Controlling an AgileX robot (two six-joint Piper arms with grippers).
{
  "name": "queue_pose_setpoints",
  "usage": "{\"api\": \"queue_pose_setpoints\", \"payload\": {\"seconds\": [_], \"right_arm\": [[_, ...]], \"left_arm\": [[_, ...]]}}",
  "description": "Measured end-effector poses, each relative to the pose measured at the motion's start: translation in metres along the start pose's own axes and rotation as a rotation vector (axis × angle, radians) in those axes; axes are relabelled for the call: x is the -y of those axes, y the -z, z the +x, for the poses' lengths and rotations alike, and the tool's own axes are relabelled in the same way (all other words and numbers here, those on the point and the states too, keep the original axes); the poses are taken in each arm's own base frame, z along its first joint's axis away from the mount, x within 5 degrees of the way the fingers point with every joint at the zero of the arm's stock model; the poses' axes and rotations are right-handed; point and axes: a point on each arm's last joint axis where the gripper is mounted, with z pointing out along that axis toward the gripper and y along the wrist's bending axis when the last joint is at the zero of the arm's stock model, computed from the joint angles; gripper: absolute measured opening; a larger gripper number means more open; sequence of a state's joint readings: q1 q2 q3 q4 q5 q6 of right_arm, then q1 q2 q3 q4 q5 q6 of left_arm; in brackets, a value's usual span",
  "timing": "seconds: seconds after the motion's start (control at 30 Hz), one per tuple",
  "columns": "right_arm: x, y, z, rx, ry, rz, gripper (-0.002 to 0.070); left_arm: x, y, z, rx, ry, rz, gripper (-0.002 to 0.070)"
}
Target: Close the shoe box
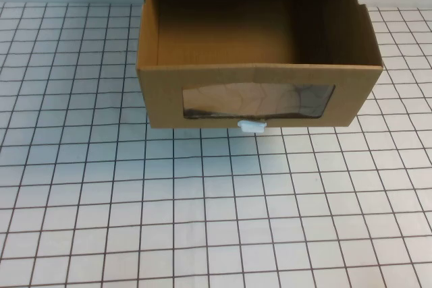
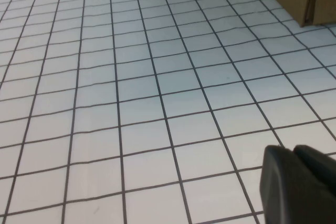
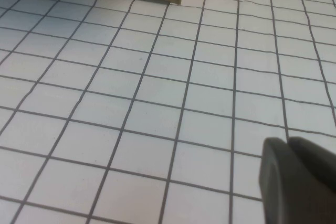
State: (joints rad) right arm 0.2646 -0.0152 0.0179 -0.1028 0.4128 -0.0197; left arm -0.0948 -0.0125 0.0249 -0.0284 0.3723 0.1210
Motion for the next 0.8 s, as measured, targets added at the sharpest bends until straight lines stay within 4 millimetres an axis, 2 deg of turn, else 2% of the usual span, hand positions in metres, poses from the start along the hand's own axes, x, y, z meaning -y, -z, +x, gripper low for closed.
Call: {"api": "queue_pose_setpoints", "payload": {"seconds": [0.8], "right_arm": [[-0.0019, 0.0, -0.0006, 0.006, -0.048, -0.021, -0.0014]], "left_arm": [[0.0, 0.0, 0.0, 0.0, 0.0, 0.0, -0.0005]]}}
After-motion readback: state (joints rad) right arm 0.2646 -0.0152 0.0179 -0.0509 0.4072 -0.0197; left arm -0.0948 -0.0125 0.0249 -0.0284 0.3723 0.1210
